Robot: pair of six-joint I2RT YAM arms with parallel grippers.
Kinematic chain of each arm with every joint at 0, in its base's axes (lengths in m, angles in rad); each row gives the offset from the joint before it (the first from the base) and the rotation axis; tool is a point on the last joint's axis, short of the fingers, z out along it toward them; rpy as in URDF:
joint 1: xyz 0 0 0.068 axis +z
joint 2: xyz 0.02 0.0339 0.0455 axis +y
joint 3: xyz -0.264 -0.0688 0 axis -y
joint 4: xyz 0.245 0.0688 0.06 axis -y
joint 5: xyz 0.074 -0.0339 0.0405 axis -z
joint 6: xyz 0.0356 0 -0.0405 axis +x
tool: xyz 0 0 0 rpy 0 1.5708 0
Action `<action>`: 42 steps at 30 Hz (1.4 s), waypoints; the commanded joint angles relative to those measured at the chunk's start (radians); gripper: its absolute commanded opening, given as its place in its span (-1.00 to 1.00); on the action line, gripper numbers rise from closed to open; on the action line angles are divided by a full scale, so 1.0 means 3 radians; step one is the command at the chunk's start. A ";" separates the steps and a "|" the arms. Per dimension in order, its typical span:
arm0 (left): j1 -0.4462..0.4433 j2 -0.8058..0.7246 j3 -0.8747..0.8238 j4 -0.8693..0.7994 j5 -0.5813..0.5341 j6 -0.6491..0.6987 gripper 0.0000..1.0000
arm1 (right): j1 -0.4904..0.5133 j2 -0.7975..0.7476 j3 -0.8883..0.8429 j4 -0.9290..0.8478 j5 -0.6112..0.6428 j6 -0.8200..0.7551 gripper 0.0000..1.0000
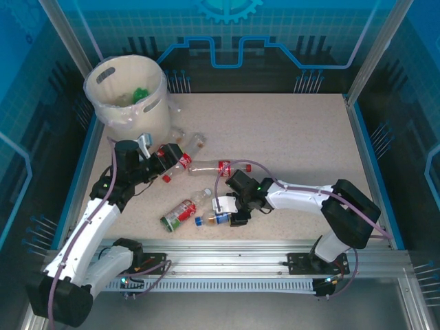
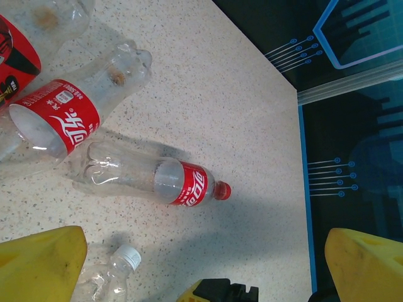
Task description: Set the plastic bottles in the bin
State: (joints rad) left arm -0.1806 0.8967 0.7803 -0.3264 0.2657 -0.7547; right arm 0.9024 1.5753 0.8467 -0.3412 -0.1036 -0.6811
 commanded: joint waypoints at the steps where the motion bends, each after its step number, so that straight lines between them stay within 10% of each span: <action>1: -0.0017 -0.0001 -0.0070 0.0086 -0.0037 -0.0046 0.96 | 0.0029 -0.0124 0.0051 -0.0086 0.0023 -0.0004 0.22; 9: -0.0021 0.0043 -0.0129 0.0302 0.0208 -0.0178 0.98 | -0.0232 -0.0818 -0.0103 -0.0276 0.0037 0.0305 0.17; 14: -0.0134 0.0164 -0.0281 0.1030 0.0611 -0.0417 0.98 | -0.0729 -0.1140 -0.0056 -0.0452 0.0140 0.1370 0.11; 23: -0.0866 0.0614 -0.0289 0.1808 0.0281 -0.0770 0.98 | -0.0865 -0.1474 -0.0443 0.0418 0.0351 0.2818 -0.06; 42: -0.1702 0.1930 -0.0024 0.2750 0.0016 -0.1131 0.78 | -0.0773 -0.1559 -0.0663 0.1229 0.0107 0.3237 -0.05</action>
State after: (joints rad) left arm -0.6811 1.4490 0.7441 0.4122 0.2832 -1.0737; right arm 0.6609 1.1183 0.6598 -0.0391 -0.0433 0.2592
